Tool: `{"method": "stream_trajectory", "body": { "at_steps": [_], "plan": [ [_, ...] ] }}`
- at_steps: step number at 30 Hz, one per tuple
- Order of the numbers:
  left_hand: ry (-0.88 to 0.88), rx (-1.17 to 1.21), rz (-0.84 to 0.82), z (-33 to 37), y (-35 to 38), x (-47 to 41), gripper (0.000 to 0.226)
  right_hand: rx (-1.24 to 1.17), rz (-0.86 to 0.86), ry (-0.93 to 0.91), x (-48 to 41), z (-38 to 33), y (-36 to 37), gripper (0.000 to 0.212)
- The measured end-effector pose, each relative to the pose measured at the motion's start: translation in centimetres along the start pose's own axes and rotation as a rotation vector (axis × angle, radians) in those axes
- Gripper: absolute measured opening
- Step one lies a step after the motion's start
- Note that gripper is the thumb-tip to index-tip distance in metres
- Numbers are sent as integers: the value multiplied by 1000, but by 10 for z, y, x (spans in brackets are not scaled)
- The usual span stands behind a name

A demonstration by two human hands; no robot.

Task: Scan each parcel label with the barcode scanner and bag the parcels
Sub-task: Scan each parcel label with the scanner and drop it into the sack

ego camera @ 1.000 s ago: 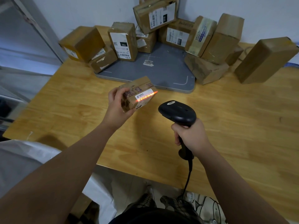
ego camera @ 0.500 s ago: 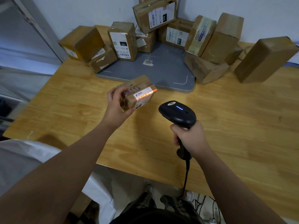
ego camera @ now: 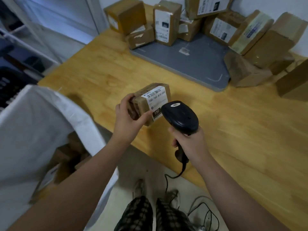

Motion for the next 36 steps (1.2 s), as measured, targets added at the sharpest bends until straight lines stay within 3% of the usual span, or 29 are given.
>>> {"method": "stream_trajectory", "body": {
  "at_steps": [9,11,14,17,20,25,28,31,36],
  "plan": [
    [-195,177,215,-92,-143,137,64,36,-113,48,53,51,142,23],
    [-246,133,257,-120,-181,157,68,43,-132,73,62,61,177,18],
    [-383,-121,257,-171,-232,169,73,72,-168,124,70,76,223,12],
    [-477,-365,138,-213,-263,160,76,93,-160,138,70,87,255,9],
    [-462,-560,-146,-247,-254,141,80,192,-126,116,62,96,274,20],
    [-425,-619,-594,-293,-195,134,79,332,-96,129,52,122,287,35],
    [-432,-689,-800,-315,-170,146,79,377,-78,132,50,134,285,33],
    [-392,-711,-791,-313,-164,144,70,397,-36,141,51,136,277,21],
    [-221,-728,-659,-266,-169,116,56,385,7,195,49,129,259,18]
  ]
}}
Point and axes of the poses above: each hand's wrist, its own x-axis away from the middle knuckle, its own y-axis out of the palm, z = x × y, the point moved 9 cm from there along -x, towards the middle knuckle, and after that the axes turned 9 degrees about y, right-handed, at the moved point
